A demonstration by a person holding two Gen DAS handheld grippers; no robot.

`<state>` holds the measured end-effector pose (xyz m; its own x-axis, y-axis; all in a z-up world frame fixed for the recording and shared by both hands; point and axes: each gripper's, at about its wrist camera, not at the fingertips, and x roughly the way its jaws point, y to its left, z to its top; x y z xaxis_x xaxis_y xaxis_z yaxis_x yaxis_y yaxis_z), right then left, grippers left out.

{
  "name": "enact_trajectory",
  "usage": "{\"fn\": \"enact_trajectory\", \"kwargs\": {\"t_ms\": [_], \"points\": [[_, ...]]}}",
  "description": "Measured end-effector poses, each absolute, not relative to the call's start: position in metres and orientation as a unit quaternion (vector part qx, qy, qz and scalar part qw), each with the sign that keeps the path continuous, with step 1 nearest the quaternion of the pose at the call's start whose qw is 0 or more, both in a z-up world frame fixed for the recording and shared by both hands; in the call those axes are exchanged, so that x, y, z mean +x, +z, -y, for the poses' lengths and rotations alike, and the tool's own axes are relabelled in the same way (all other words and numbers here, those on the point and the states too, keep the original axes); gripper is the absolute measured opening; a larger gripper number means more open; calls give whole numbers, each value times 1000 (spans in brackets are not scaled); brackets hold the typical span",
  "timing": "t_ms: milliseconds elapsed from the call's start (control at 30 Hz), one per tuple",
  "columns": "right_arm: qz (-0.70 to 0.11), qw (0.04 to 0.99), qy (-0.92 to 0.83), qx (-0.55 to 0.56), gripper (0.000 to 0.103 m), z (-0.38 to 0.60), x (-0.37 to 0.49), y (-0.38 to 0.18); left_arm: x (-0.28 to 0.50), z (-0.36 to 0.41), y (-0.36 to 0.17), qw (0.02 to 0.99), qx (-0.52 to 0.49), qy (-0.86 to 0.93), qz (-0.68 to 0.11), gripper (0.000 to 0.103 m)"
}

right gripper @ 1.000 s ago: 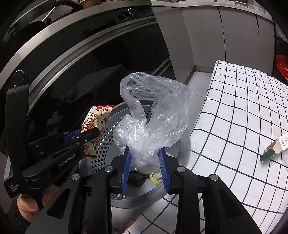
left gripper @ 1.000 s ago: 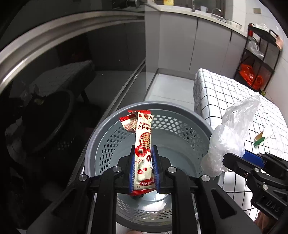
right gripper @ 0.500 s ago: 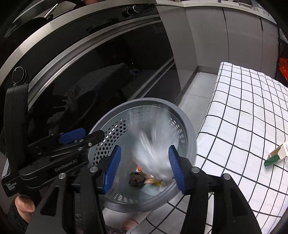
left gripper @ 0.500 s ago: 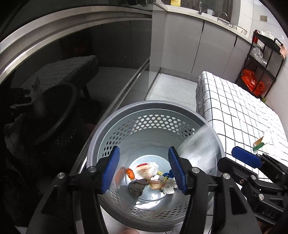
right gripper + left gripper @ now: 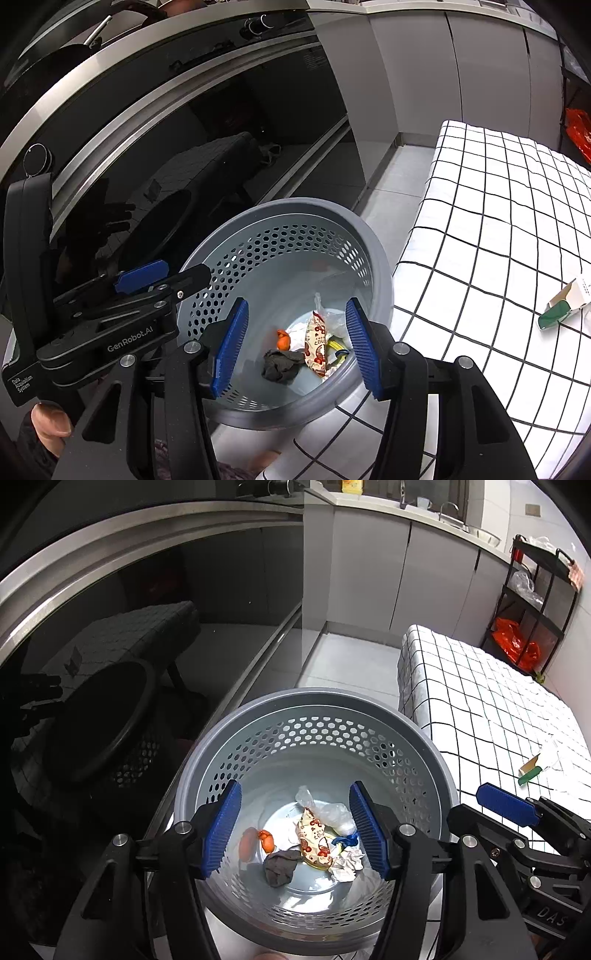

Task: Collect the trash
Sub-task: 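Move both tools back over the table toward the milk carton and cup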

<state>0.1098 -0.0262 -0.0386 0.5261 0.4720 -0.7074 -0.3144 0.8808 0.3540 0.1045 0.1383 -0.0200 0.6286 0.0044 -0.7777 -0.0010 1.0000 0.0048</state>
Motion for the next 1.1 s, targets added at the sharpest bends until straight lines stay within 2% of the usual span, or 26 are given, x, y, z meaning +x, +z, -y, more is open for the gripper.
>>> {"fn": "enact_trajectory", "kwargs": {"t_ms": [200, 467, 767, 1100], "points": [[-430, 871, 219, 95, 53, 34, 102, -38, 102, -134, -19, 906, 5, -2, -424, 66], [-433, 873, 197, 105, 53, 59, 88, -38, 94, -119, -15, 912, 9, -14, -409, 90], [-430, 883, 147, 118, 54, 116, 52, -40, 74, -78, -14, 915, 26, -59, -398, 97], [-413, 901, 56, 116, 60, 212, 18, -35, 52, -21, -15, 923, 51, -110, -365, 97]]}}
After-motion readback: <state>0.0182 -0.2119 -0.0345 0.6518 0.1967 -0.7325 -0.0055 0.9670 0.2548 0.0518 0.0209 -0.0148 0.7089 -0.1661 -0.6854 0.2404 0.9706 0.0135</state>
